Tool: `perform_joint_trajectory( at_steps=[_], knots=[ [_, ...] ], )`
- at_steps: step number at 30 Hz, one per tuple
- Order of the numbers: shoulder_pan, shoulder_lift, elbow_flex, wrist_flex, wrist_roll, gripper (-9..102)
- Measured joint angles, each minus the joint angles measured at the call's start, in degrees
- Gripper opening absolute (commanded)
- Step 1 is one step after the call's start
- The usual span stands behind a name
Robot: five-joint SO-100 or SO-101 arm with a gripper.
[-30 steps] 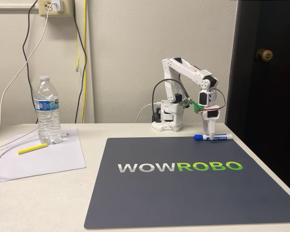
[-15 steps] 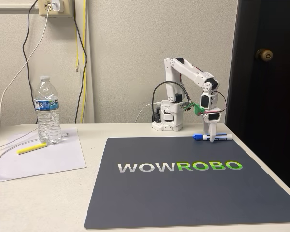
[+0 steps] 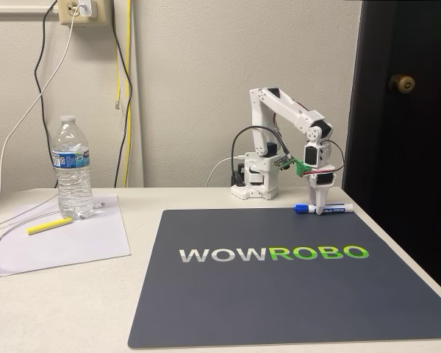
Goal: Pick up the blue marker.
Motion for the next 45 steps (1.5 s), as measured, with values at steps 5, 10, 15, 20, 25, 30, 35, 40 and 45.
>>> perform_joint_trajectory(
  at_steps=[5, 10, 15, 20, 25, 30, 35, 40, 45],
  knots=[
    [0.00, 0.00, 0.18, -0.79, -0.18, 6],
    [0.00, 0.00, 0.18, -0.79, -0.18, 6],
    [0.00, 0.00, 0.18, -1.49, -0.18, 5],
    [1.05, 2.29, 0.26, -2.29, -0.62, 5],
    [4.75, 8.96, 0.26, -0.70, -5.19, 5],
    [10.37, 16.08, -3.52, 3.69, -15.12, 5],
    [15.82, 17.23, -12.22, 6.86, -26.81, 5],
    [23.38, 17.31, -18.81, 5.98, -37.35, 5],
    [29.09, 19.69, -21.09, -0.70, -41.31, 5]
  ],
)
